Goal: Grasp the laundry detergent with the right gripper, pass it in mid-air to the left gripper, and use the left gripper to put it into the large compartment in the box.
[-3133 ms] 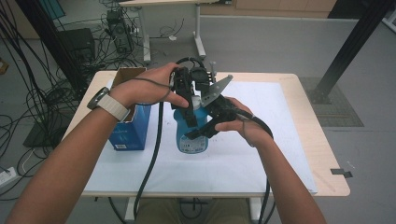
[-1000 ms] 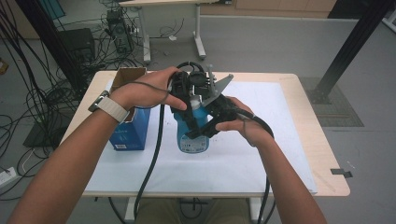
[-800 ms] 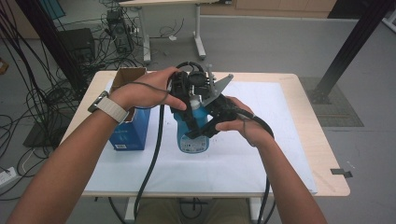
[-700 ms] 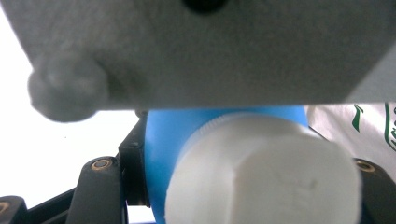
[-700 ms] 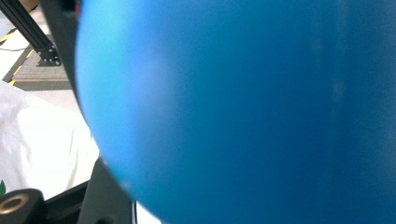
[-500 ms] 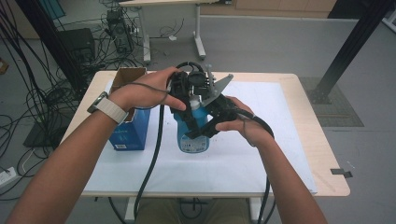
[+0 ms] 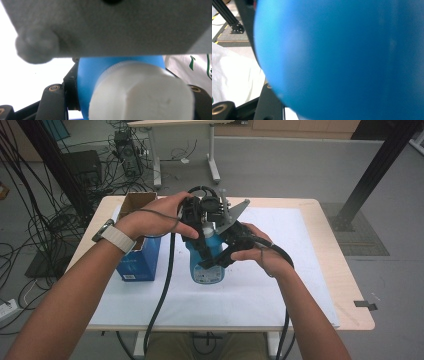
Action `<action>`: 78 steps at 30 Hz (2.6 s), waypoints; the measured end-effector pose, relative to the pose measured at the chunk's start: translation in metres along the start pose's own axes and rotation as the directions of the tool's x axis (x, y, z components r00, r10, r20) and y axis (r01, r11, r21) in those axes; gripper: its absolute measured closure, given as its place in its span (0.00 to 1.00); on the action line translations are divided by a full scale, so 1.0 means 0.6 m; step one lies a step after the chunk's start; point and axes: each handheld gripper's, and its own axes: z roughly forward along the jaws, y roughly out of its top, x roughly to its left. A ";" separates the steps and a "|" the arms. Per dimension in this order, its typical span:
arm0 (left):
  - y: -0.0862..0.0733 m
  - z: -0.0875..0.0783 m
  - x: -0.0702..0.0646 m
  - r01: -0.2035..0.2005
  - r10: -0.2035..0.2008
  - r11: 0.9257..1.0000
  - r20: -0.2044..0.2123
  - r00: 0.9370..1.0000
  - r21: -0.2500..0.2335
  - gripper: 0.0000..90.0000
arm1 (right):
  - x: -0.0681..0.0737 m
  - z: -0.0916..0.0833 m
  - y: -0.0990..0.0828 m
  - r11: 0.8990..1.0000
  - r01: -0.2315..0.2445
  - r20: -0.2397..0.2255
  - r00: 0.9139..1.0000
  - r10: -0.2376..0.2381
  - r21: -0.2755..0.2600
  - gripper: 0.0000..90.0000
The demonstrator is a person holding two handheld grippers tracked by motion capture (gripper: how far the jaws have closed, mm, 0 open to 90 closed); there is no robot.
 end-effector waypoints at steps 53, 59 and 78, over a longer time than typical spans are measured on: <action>-0.001 -0.002 -0.005 0.017 -0.017 0.999 -0.007 1.000 -0.027 0.42 | 0.001 -0.003 0.002 1.000 0.025 0.000 1.000 -0.025 -0.005 0.48; 0.000 0.000 -0.008 0.042 -0.042 0.998 -0.005 0.999 -0.046 0.42 | 0.002 -0.005 0.002 1.000 0.023 0.002 1.000 -0.023 -0.004 0.48; -0.010 -0.012 -0.002 0.046 -0.046 0.999 -0.043 0.998 -0.012 0.42 | 0.003 -0.039 -0.019 0.997 -0.035 0.014 0.999 0.034 0.064 0.23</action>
